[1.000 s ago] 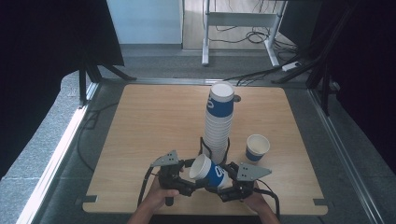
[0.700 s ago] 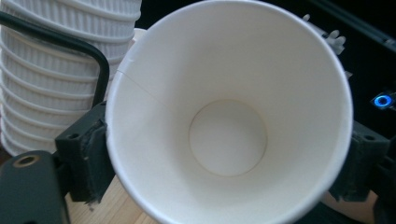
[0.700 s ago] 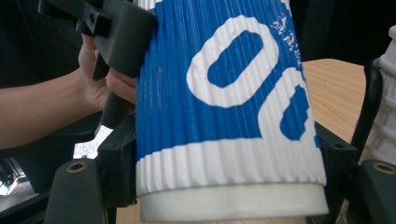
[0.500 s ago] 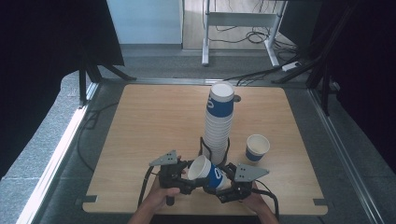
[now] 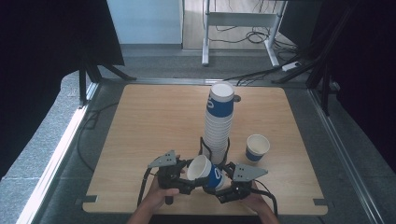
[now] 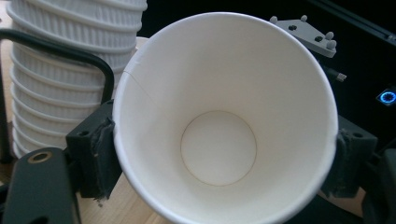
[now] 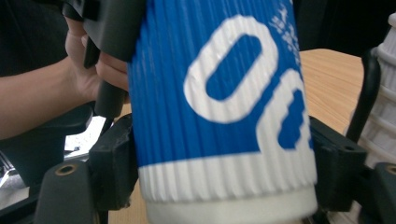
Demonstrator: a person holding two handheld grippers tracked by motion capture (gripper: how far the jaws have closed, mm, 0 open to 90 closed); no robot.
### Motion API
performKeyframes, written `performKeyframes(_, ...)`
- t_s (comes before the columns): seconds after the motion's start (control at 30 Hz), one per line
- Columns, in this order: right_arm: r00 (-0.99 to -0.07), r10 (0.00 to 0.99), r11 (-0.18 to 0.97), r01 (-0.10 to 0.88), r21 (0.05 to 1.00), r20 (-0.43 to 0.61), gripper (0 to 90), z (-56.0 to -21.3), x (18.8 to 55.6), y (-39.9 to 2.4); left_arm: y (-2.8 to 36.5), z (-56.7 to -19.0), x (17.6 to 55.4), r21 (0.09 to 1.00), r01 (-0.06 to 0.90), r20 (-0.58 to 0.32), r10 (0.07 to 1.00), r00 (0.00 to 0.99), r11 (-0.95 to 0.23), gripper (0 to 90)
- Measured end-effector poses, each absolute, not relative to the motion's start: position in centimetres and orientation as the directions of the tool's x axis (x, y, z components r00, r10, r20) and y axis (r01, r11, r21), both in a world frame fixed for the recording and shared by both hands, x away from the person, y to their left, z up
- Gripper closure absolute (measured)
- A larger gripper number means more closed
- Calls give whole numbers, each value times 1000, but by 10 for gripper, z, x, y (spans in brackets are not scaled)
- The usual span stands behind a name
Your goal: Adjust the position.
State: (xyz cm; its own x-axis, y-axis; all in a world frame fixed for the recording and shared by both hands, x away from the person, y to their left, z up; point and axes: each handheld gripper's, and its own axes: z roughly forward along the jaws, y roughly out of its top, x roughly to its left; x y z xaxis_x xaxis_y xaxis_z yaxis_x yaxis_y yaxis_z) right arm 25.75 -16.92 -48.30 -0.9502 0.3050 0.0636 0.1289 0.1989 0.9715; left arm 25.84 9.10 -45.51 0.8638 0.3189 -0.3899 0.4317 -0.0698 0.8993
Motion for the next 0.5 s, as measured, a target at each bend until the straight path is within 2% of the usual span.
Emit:
performKeyframes(0.27,-943,330,247,120,962,33,189,-480,256,-169,93,-447,254,917,383,-325,351,878,-108,169)
performKeyframes(0.5,-938,346,268,111,957,11,178,-476,254,-171,98,-444,253,924,367,-306,361,881,-111,169)
